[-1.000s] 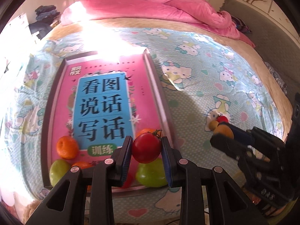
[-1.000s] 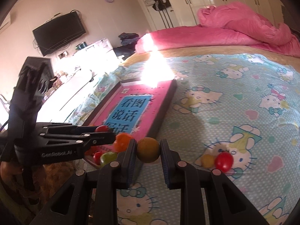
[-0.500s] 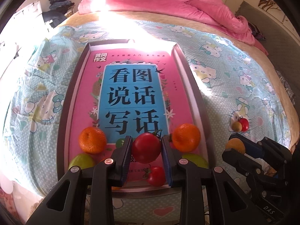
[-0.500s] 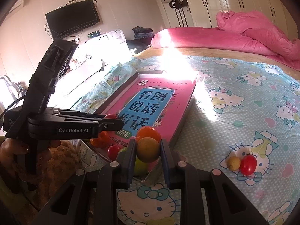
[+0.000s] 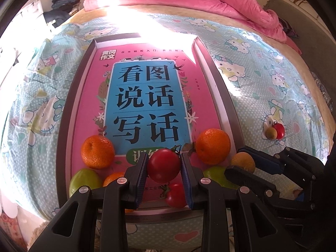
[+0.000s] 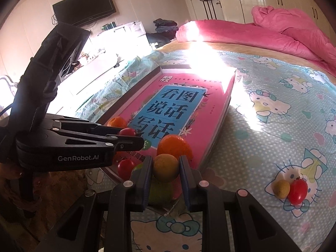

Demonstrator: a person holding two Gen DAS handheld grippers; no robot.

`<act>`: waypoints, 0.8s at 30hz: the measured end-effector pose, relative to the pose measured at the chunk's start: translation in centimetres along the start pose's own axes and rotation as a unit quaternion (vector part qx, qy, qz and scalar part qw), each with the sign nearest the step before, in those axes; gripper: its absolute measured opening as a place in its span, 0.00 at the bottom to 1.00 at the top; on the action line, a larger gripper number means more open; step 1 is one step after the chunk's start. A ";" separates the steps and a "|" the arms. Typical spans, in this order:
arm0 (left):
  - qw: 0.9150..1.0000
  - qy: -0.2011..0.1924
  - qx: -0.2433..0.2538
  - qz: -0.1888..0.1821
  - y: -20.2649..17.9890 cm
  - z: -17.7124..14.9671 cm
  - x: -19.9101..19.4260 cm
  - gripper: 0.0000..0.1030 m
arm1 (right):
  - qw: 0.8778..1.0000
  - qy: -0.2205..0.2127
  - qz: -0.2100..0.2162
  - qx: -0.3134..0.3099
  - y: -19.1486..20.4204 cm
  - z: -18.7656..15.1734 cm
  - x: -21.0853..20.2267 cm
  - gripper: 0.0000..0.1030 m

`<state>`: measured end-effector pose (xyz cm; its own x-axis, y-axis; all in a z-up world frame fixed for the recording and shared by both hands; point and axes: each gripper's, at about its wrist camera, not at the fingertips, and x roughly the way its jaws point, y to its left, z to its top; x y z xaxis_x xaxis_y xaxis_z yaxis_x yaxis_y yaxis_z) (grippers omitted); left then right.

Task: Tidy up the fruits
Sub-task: 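Open the left gripper over the book while the right releases the orange cherry tomato there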

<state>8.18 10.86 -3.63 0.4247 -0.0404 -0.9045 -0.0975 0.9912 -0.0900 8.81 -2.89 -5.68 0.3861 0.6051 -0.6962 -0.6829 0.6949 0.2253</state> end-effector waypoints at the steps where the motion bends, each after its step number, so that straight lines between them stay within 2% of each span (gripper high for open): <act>1: 1.000 0.001 0.001 -0.001 0.0 0.0 0.1 0.30 | 1.000 0.000 -0.001 0.000 0.0 0.0 0.0 0.25; 11: 1.000 0.010 0.013 -0.004 -0.6 -0.2 0.6 0.30 | 1.000 0.004 -0.007 0.013 -0.7 -0.2 -0.3 0.27; 16: 1.000 0.016 0.020 -0.002 -1.0 -0.3 0.9 0.30 | 1.000 -0.006 -0.005 0.019 -0.9 -0.1 -1.1 0.35; 24: 1.000 0.018 0.025 0.002 -1.3 -0.3 1.0 0.33 | 1.000 -0.013 -0.008 0.022 -1.2 0.1 -1.8 0.38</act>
<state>8.43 9.51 -4.52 0.3908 -0.0395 -0.9196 -0.0539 0.9964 -0.0657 9.01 -4.82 -4.65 0.4133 0.6037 -0.6818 -0.6490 0.7204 0.2445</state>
